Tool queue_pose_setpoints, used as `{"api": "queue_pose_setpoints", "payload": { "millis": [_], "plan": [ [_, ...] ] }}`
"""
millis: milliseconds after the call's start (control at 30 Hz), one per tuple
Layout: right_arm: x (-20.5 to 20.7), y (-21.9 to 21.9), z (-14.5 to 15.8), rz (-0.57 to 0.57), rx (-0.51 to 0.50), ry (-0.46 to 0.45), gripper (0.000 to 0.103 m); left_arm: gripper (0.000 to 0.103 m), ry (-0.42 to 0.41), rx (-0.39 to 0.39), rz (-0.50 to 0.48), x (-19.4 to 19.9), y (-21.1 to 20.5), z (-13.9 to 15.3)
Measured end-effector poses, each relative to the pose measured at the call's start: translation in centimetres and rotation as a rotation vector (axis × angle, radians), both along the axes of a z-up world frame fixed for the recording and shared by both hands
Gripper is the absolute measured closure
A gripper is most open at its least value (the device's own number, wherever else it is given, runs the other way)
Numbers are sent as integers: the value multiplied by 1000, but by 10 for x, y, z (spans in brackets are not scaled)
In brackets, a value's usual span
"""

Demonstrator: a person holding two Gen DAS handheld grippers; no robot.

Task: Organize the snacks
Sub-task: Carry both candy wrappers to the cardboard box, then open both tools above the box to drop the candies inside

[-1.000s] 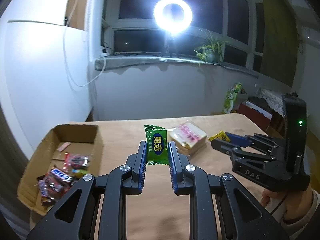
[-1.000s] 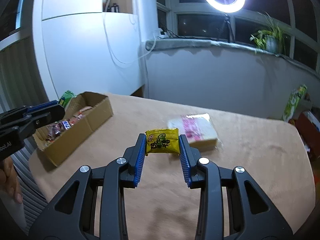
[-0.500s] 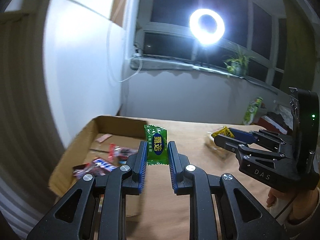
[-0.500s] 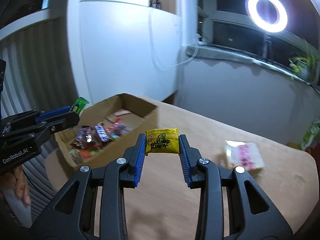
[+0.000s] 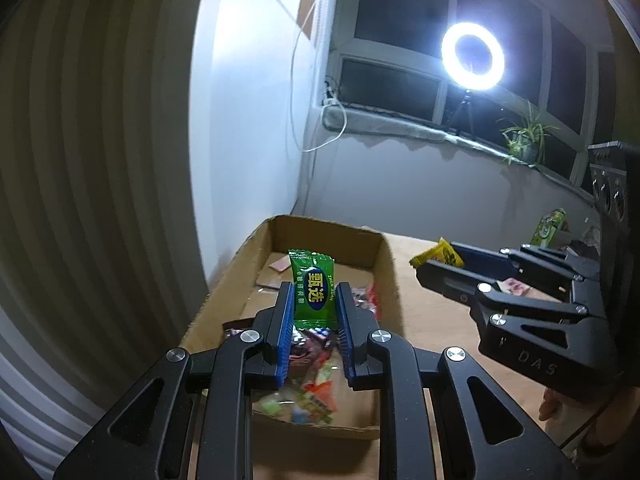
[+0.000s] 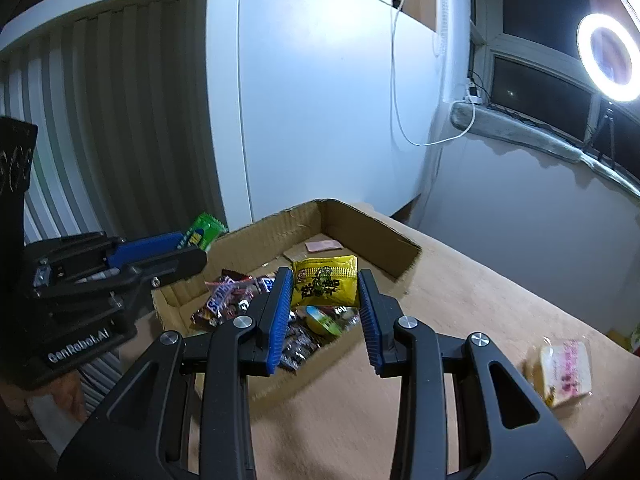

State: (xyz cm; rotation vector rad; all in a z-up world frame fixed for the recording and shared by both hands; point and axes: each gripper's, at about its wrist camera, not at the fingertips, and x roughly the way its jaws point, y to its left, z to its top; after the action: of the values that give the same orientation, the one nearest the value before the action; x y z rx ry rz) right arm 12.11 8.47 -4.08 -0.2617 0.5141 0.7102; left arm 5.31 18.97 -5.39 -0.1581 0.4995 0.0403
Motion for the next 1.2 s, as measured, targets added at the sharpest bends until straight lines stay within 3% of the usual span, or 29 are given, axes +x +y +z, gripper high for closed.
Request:
{"api": "queue_pose_setpoints", "payload": {
  "millis": [567,600,667,700,733,767,833,1033,1100,1200],
  "plan": [
    [51,39,-14,23,-26,-1,68,84,82,-29,6,38,21,-40],
    [57,43,-19,25,-47,20,53,84,93,-31,-1,42,21,-43],
    [63,44,-28,21,-75,61,40,82,153,-29,-16,51,19,-53],
    [60,38,-29,15,-59,51,37,81,177,-19,-12,53,18,-58],
    [56,33,-30,10,-53,46,36,69,179,-9,-1,50,17,-59],
    [52,27,-31,-2,-51,44,36,47,177,-3,14,45,16,-59],
    [47,18,-34,-17,-47,51,36,32,152,2,32,35,16,-58],
    [29,-8,-36,-44,-19,68,35,32,148,21,56,19,15,-52],
    [24,-13,-35,-49,-13,62,27,32,141,30,58,16,11,-48],
    [15,-18,-29,-56,0,34,25,32,130,44,54,12,3,-41]
  ]
}}
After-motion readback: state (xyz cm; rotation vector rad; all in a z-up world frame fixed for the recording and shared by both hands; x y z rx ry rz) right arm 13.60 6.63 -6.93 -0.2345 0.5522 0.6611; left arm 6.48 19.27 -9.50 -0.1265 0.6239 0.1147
